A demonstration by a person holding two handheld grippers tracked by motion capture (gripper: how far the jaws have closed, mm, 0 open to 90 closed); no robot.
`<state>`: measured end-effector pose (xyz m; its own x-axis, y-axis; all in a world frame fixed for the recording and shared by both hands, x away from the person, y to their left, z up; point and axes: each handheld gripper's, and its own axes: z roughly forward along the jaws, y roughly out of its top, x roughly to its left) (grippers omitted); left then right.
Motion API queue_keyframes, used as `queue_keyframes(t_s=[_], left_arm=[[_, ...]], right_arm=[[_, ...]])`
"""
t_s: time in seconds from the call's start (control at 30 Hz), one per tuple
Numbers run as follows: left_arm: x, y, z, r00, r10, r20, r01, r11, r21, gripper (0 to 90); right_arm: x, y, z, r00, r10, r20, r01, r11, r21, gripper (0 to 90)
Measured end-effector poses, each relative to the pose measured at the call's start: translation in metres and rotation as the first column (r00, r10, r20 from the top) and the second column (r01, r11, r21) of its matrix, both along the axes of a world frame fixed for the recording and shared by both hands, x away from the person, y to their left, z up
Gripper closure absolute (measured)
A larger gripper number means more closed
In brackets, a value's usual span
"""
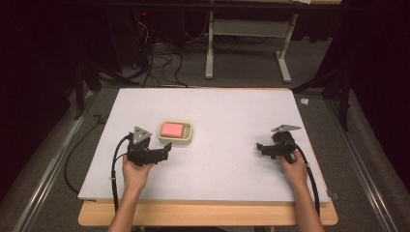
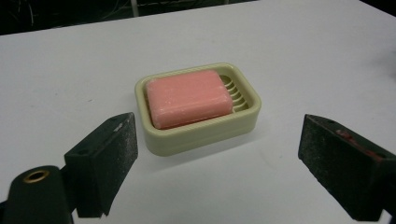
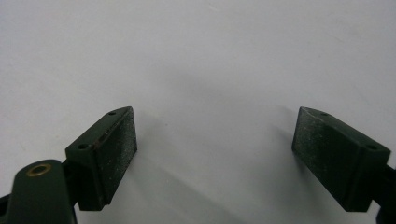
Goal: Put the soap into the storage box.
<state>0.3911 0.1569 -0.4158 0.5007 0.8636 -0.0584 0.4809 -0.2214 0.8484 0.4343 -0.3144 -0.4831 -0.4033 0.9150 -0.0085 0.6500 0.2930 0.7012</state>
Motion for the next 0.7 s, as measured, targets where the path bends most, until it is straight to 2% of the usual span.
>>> queue_keyframes(t_s=[0.17,0.37,0.47,0.7], left_arm=[[-0.007,-0.002,0.002,0.9998,-0.016,0.010,0.016,0.9998,-0.015,12.7],[-0.015,-0.004,0.002,0.9996,-0.028,0.010,0.028,0.9996,-0.005,12.9],[-0.018,-0.002,-0.001,0.9996,-0.027,0.010,0.027,0.9994,-0.021,13.2],[-0.024,-0.003,-0.010,0.9988,-0.048,0.002,0.049,0.9984,-0.031,13.6]], right_arm=[[0.000,0.000,0.000,1.0000,0.000,0.000,0.000,1.000,0.000,14.5],[0.000,0.000,0.000,1.0000,0.000,0.000,0.000,1.000,0.000,14.4],[0.000,0.000,0.000,1.0000,0.000,0.000,0.000,1.000,0.000,14.4],[0.000,0.000,0.000,1.0000,0.000,0.000,0.000,1.000,0.000,14.4]])
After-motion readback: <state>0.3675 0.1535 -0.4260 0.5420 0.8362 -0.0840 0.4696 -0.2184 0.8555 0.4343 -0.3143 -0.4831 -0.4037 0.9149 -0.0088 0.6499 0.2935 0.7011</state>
